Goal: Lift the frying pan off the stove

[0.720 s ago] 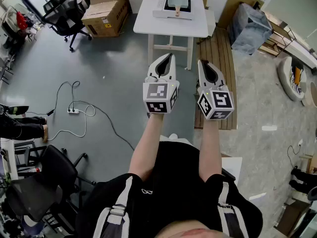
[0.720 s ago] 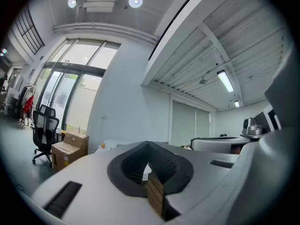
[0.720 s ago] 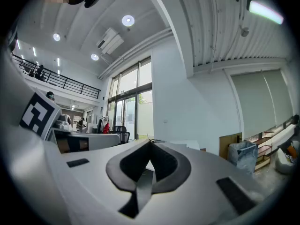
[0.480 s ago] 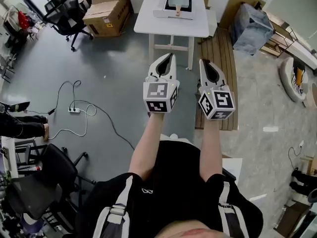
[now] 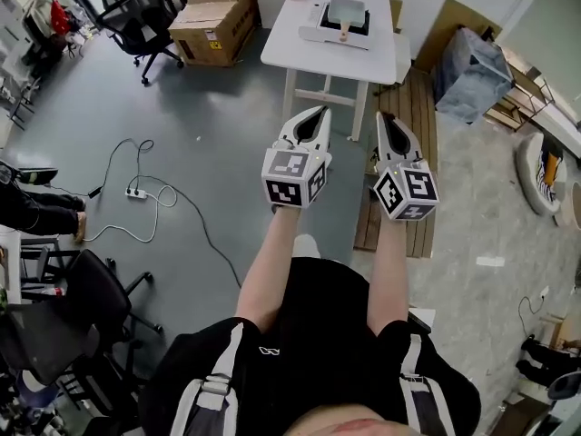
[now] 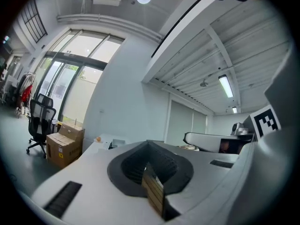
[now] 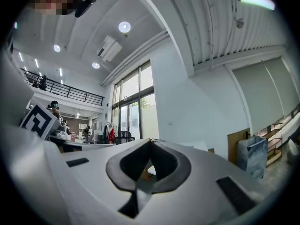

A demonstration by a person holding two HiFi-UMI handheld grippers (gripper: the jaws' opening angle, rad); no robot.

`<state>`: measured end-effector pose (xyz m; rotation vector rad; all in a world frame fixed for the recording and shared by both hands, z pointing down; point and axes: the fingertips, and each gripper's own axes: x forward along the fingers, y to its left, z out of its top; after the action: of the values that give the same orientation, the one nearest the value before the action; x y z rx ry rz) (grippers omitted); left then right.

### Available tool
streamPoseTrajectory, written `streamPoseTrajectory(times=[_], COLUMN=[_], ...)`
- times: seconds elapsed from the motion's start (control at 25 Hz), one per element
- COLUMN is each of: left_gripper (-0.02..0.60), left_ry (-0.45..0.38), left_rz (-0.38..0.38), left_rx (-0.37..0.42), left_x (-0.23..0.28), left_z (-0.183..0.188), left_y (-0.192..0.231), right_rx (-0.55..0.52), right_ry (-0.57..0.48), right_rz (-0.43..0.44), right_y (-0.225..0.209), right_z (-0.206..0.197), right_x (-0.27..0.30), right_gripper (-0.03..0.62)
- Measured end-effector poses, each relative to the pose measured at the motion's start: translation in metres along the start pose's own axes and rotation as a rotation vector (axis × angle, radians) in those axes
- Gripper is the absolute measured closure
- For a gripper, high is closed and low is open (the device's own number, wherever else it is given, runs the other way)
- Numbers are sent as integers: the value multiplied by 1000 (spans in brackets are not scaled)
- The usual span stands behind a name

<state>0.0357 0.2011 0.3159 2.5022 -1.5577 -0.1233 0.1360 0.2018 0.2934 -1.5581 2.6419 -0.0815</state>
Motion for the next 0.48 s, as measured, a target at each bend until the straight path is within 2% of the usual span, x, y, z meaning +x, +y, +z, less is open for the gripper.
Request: streamPoseTrajectory(times=[0.28,0.48], left_gripper=[586,584], left_ry=[-20,-49], left_rz=[34,52], left_rx=[-30,-59], left_x=[2,26], left_z=[1,6], left_y=[39,59], right_rx=[-21,-39], right_ry=[15,6], right_rz=[48,41], right_y=[13,-10], right_z=[-10,-6], right_x=[33,53], right_gripper=[589,589])
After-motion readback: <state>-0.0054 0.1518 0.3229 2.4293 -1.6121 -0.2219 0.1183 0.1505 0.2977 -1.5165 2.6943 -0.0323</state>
